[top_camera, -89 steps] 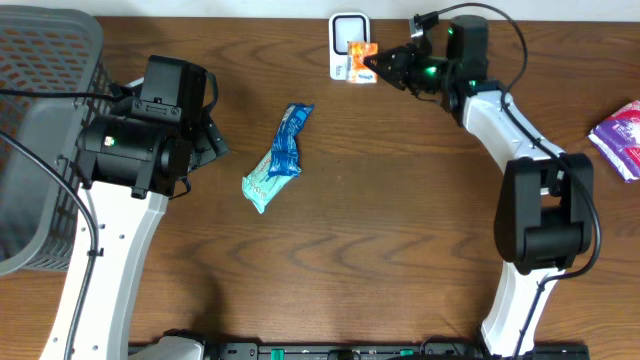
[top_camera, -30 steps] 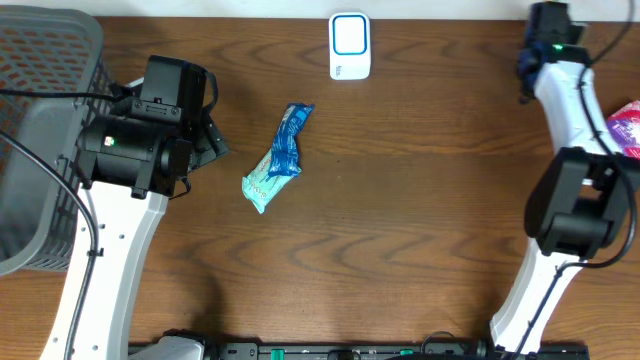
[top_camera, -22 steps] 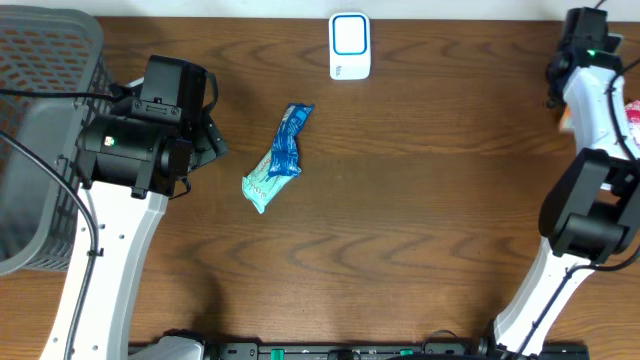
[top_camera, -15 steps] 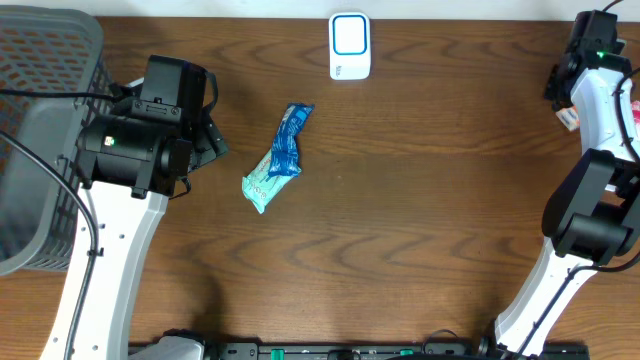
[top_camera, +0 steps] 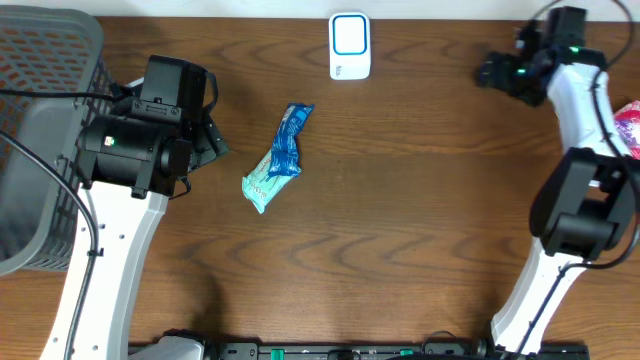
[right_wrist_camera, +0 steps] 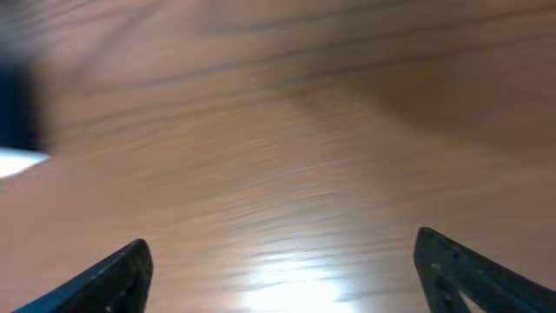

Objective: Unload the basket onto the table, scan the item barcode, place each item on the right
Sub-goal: 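Reach the right gripper to the blue snack bag and grasp it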

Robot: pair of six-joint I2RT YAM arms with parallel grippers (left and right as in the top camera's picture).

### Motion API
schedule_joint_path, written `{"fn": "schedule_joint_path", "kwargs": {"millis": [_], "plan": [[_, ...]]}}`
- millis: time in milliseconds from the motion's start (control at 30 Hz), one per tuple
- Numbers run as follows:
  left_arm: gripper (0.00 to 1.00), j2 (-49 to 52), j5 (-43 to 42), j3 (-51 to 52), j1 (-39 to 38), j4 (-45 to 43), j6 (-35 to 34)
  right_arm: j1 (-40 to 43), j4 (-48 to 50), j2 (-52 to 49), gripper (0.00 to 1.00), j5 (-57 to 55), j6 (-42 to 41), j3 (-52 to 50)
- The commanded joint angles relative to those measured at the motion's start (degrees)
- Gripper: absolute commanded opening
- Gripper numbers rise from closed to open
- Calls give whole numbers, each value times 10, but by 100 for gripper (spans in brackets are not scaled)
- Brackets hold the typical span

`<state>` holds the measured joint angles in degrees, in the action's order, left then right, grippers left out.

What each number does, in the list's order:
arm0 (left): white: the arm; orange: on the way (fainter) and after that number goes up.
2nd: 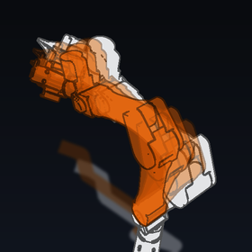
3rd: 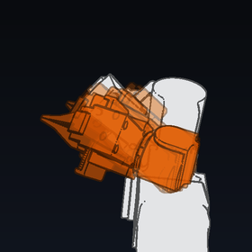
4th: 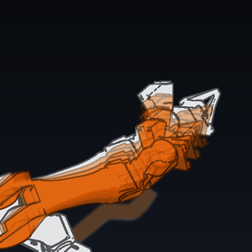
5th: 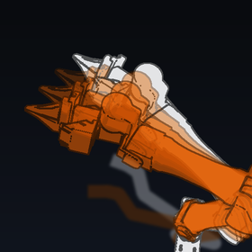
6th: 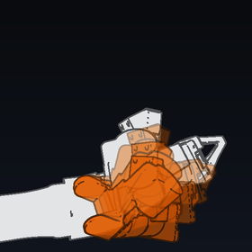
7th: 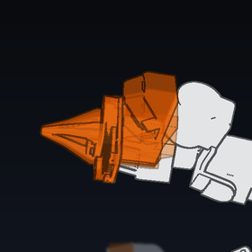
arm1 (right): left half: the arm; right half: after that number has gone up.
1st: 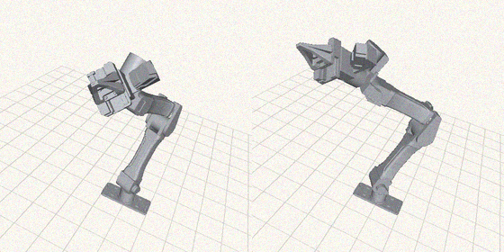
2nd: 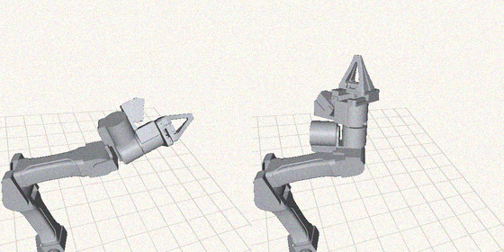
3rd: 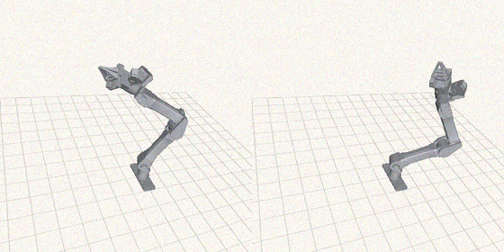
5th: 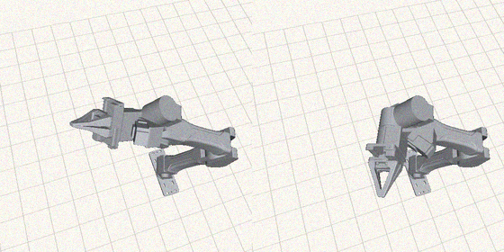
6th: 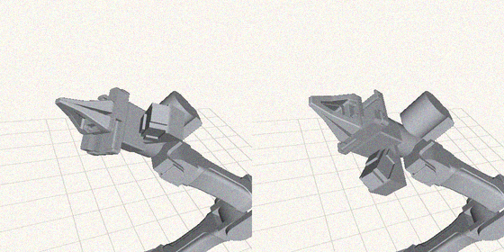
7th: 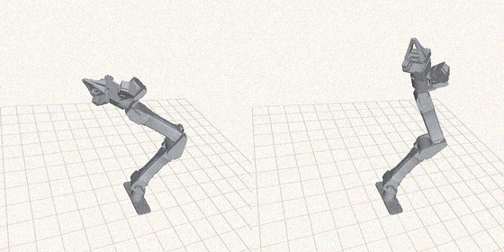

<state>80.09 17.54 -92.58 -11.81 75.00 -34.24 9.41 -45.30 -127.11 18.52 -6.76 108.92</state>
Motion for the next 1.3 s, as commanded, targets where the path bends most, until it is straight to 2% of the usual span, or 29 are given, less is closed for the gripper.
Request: {"fn": "schedule_joint_path", "kwargs": {"millis": [0,100,333,433,600,967,1100,1167,1267], "plan": [[98,2,12,-4,2,2,6,-50,-19,11,85,125,4,0],[98,2,12,-4,2,2,6,-101,-38,11,81,124,4,0],[98,2,12,-4,2,2,6,-235,-38,11,80,107,-20,0],[98,2,12,-4,2,2,6,-287,-38,10,89,67,-90,0],[98,2,12,-4,2,2,6,-354,-38,2,93,24,-167,-1],[98,2,12,-4,2,2,6,-429,11,-53,92,21,-294,-5],[98,2,12,-4,2,2,6,-444,21,-81,90,30,-306,-5],[98,2,12,-4,2,2,6,-450,20,-90,81,30,-309,-5],[98,2,12,-4,2,2,6,-450,20,-94,47,28,-307,-5]]}}
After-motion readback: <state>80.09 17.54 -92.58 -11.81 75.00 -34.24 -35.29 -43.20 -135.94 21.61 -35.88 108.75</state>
